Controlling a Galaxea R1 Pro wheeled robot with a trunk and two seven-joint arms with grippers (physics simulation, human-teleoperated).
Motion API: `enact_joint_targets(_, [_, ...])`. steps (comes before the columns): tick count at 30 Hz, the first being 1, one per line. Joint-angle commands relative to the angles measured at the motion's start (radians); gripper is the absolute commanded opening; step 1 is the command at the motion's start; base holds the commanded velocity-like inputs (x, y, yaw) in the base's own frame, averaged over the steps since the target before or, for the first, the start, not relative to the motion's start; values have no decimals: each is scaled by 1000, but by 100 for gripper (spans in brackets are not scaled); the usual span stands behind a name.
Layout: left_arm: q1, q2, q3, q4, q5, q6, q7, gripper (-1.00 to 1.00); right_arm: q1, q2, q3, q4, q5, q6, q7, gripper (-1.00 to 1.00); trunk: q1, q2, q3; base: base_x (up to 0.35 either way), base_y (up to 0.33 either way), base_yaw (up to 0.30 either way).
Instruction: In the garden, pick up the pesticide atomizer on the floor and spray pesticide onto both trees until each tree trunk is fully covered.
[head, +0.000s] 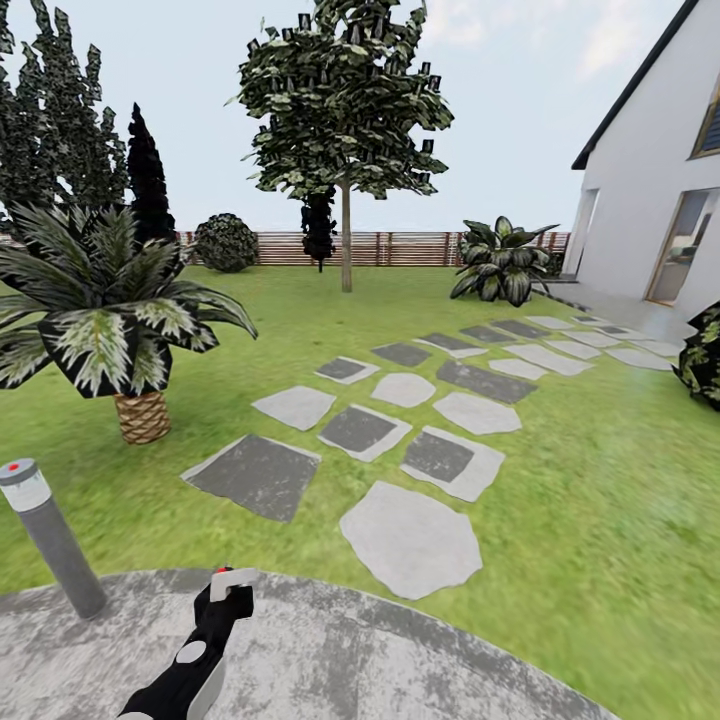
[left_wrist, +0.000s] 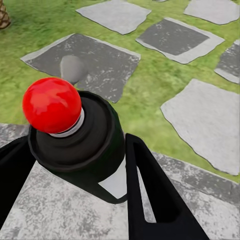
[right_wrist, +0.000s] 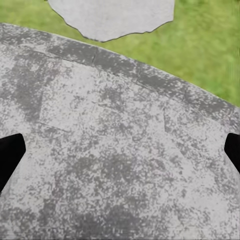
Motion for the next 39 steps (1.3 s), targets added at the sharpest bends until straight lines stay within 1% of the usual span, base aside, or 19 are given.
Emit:
enact_joint_targets(1, [0,-1,4,1,2,-4,-1,-100,0,0,-5,1,10,-3,-5,100,1,-1,0,350,0,0])
enact_joint_targets(39, [0,0,4,1,2,-3,-1,-100,0,2,-5,2,10,-2,-5,100,1,-1,0,350,0,0])
